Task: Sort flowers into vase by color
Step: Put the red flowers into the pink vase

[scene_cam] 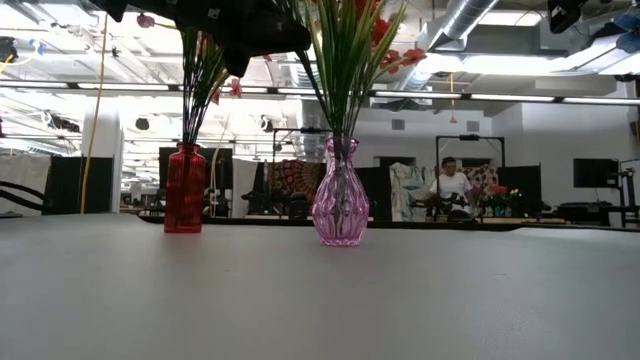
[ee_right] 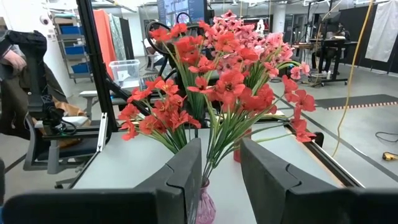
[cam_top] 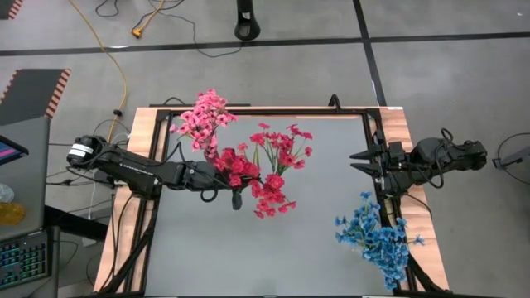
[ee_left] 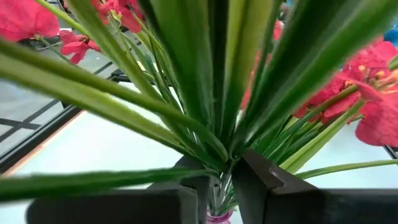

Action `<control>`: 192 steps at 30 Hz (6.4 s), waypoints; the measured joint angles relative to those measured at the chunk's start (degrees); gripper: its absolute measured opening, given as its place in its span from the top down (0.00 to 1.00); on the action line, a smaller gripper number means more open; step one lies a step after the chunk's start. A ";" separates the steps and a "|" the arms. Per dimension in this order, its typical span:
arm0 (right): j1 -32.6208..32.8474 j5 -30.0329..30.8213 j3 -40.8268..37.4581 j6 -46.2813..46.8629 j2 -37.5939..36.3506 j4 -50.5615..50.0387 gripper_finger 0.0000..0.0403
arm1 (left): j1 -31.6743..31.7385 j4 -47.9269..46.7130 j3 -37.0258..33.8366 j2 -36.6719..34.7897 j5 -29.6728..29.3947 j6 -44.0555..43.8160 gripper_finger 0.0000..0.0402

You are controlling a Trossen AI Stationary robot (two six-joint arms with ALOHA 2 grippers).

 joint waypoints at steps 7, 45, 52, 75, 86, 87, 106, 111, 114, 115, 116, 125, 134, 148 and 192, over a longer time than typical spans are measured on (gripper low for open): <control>-0.01 0.00 0.00 -0.01 0.00 0.04 0.66 | 0.00 0.04 0.00 -0.01 0.09 1.20 0.82; -0.01 0.00 0.02 -0.60 0.00 0.07 0.66 | -0.02 4.11 -0.04 -0.02 1.16 7.06 0.98; 0.00 0.00 0.04 -0.60 0.00 0.07 0.66 | -0.01 3.98 -0.04 -0.02 1.22 5.99 0.99; -0.02 0.00 0.04 -0.56 0.02 0.91 0.66 | 0.11 0.68 -0.04 -0.02 1.18 2.10 1.00; -0.02 0.00 0.04 -0.56 0.02 0.85 0.66 | 0.11 0.79 -0.04 -0.02 -0.52 1.74 0.93; -0.02 0.00 0.04 -0.56 0.02 0.85 0.66 | 0.11 0.81 -0.04 -0.02 -0.52 1.30 0.93; -0.02 -0.02 0.04 -1.04 0.02 0.81 0.66 | 1.36 0.92 -0.04 -0.02 -0.76 -2.92 0.80; -0.01 -0.01 0.04 -1.06 0.02 0.81 0.66 | 1.36 1.59 -0.04 0.00 0.00 -5.01 0.68; -0.01 -0.01 0.04 -1.08 0.02 0.81 0.66 | 1.36 2.42 -0.04 0.00 0.11 -5.34 0.64; -0.02 -0.02 0.04 -1.08 0.02 0.81 0.66 | 1.36 2.99 -0.04 0.02 0.11 -5.40 0.63; -0.01 -0.02 0.04 -1.08 0.02 0.81 0.66 | 1.36 3.92 -0.04 0.02 0.13 -5.43 0.63; -0.02 -0.06 0.04 -1.04 0.02 0.76 0.66 | 1.33 13.37 2.94 9.27 1.34 -3.94 0.63; -0.02 -0.35 0.04 -0.60 0.02 0.33 0.66 | 1.18 1.07 12.22 12.35 -0.44 2.45 0.70; -0.01 -0.39 0.04 -0.53 0.02 0.40 0.66 | 0.61 -2.41 12.57 12.28 -0.27 1.98 0.60; 0.00 -0.42 0.09 -0.52 0.00 1.22 0.66 | -2.36 -30.02 12.61 -15.88 1.16 1.89 0.45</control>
